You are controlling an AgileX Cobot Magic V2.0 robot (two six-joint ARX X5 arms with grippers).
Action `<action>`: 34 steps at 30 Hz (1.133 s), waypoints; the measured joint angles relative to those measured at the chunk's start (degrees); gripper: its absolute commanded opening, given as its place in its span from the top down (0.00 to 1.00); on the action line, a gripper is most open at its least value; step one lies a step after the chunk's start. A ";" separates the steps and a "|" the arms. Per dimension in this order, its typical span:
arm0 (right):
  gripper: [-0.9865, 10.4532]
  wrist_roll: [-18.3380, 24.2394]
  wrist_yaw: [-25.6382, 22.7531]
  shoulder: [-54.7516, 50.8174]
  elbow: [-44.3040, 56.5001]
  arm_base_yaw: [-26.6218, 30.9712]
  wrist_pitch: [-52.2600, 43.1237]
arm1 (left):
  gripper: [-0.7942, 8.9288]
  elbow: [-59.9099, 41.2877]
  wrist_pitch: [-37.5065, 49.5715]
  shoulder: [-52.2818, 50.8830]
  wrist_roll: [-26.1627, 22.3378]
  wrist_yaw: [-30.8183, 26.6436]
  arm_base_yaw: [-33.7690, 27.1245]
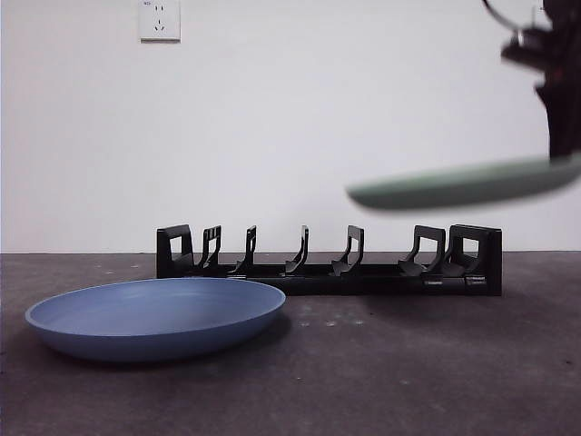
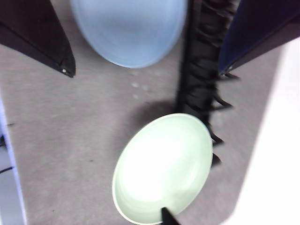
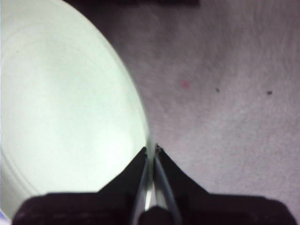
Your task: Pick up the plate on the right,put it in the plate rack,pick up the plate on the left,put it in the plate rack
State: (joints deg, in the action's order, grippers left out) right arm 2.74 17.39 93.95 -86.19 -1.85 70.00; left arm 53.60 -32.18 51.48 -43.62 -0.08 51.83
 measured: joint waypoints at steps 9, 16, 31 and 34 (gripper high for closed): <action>0.93 1.01 2.16 -0.20 -10.56 -4.13 7.48 | 0.27 0.00 7.50 6.69 -14.82 -4.96 3.91; 0.93 0.94 2.25 -0.22 -13.68 -9.92 7.52 | 0.27 0.00 14.51 13.86 -20.50 -14.60 5.18; 0.93 0.66 4.31 -0.22 -13.68 -13.16 7.50 | 0.74 0.00 16.11 14.27 -23.30 -15.43 6.14; 0.93 0.55 4.31 -0.22 -13.68 -13.16 7.50 | 0.86 0.00 15.76 14.27 -23.30 -15.43 6.14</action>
State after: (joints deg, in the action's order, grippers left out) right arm 3.29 21.69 93.73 -99.88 -15.00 77.49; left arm 53.60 -16.43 65.76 -66.92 -15.51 57.98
